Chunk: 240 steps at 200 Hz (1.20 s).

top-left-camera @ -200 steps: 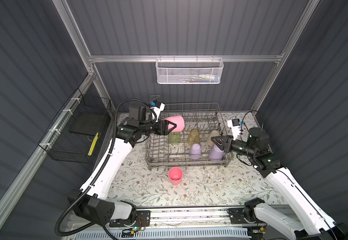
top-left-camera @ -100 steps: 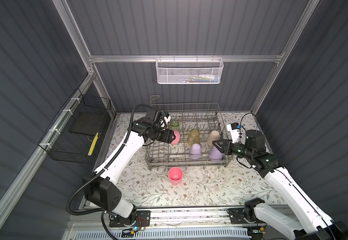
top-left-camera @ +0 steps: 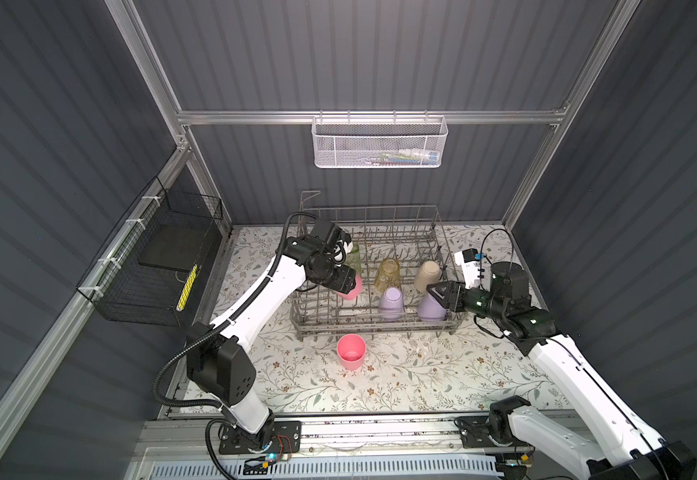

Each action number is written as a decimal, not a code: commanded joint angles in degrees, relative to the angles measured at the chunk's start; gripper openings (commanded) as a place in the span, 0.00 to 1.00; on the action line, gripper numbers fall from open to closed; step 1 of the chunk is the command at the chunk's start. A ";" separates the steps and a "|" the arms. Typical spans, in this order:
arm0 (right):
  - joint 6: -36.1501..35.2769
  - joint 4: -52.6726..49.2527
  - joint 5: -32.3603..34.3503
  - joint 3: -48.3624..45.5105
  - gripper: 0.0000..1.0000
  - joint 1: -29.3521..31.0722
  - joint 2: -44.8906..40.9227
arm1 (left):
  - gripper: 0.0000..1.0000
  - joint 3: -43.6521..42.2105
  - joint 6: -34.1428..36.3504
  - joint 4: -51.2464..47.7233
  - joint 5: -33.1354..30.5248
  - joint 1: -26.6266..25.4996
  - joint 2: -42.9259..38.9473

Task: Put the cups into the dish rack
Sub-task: 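Lower the pink cup mouth-down into the rack with the left gripper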

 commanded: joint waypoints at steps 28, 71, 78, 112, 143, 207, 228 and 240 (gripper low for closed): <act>-0.95 0.51 -0.79 -1.31 0.43 -0.78 0.08 | 0.59 2.68 1.87 -4.43 -2.33 -1.87 1.80; -0.79 0.97 -1.37 -1.99 0.43 -1.14 0.30 | 0.59 3.14 2.15 -6.19 -4.51 -2.86 2.62; -0.81 1.07 -1.49 -2.06 0.43 -1.22 0.35 | 0.59 3.07 2.15 -6.31 -5.04 -2.98 2.78; -0.78 1.15 -1.76 -2.30 0.43 -1.49 0.33 | 0.59 3.07 2.06 -6.96 -6.35 -3.47 4.21; -0.78 1.17 -1.94 -2.56 0.43 -1.75 0.17 | 0.59 3.16 1.87 -6.48 -6.44 -4.04 5.40; -0.83 1.15 -2.37 -3.09 0.43 -2.37 0.26 | 0.60 4.05 2.02 -7.75 -9.87 -5.86 10.17; -0.98 1.15 -2.55 -3.22 0.43 -2.63 0.42 | 0.61 4.12 1.93 -8.21 -11.13 -6.40 11.35; -0.95 1.30 -2.64 -3.27 0.43 -2.82 0.57 | 0.61 3.87 1.76 -8.21 -11.49 -6.66 11.84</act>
